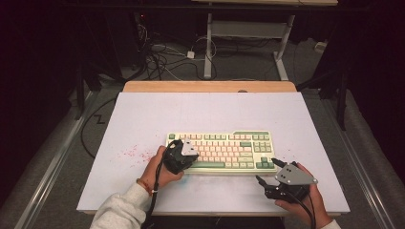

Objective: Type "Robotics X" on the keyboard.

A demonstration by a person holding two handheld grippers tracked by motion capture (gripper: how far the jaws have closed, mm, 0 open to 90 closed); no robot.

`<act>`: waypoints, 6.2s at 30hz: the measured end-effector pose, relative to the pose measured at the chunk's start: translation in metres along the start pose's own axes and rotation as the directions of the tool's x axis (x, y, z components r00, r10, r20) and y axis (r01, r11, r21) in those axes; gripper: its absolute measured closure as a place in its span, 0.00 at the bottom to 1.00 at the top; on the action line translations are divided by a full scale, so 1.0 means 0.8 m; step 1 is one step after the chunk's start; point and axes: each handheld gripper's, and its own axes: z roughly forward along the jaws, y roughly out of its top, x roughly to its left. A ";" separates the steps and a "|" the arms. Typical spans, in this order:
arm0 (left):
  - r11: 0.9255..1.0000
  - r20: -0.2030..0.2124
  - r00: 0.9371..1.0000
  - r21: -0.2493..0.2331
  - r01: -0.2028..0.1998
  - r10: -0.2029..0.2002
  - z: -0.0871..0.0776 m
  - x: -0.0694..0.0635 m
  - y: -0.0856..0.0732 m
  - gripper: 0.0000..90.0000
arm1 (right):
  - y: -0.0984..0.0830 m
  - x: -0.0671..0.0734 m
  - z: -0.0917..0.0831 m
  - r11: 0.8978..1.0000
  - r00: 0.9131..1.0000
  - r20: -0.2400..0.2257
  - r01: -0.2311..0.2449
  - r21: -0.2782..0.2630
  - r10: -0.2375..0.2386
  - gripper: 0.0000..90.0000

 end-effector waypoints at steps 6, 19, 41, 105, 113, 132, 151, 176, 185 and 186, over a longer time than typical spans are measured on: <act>1.000 0.000 1.000 0.017 -0.018 0.018 0.001 -0.001 0.000 0.95 | 0.000 0.002 0.001 1.000 1.000 -0.010 0.007 0.010 -0.007 0.29; 0.999 -0.040 0.998 -0.024 -0.041 0.040 -0.014 0.000 0.001 0.88 | 0.000 0.002 0.001 1.000 1.000 -0.010 0.007 0.009 -0.007 0.29; 0.989 -0.150 0.986 -0.121 -0.085 0.067 -0.035 -0.006 -0.018 0.32 | 0.001 0.002 0.005 1.000 1.000 -0.009 0.006 0.017 -0.006 0.29; 0.990 -0.065 0.994 -0.116 0.082 -0.090 -0.062 0.023 -0.050 0.97 | 0.052 0.014 0.054 0.999 0.997 -0.081 0.019 -0.030 -0.021 0.28; 0.995 -0.050 0.997 -0.076 0.061 -0.065 -0.040 0.029 -0.028 0.97 | 0.050 0.012 0.049 1.000 0.997 -0.076 0.020 -0.022 -0.022 0.28; 0.999 -0.020 0.999 -0.031 0.045 -0.045 -0.015 0.031 -0.012 0.97 | 0.047 0.014 0.050 0.999 0.996 -0.078 0.040 -0.010 -0.040 0.28; 0.999 -0.032 0.999 0.002 0.040 -0.040 -0.008 0.031 -0.014 0.96 | 0.044 0.014 0.047 0.999 0.996 -0.081 0.039 -0.006 -0.039 0.28; 1.000 -0.055 0.998 -0.008 0.026 -0.026 -0.015 0.030 -0.013 0.94 | 0.042 0.010 0.038 0.999 0.997 -0.068 0.038 -0.014 -0.039 0.28; 1.000 -0.062 0.998 -0.023 0.021 -0.022 -0.020 0.030 -0.012 0.93 | 0.036 0.005 0.030 1.000 0.998 -0.048 0.028 -0.013 -0.029 0.28; 1.000 -0.063 0.998 -0.020 0.014 -0.015 -0.021 0.029 -0.012 0.93 | 0.035 0.004 0.029 1.000 0.999 -0.047 0.026 -0.011 -0.026 0.28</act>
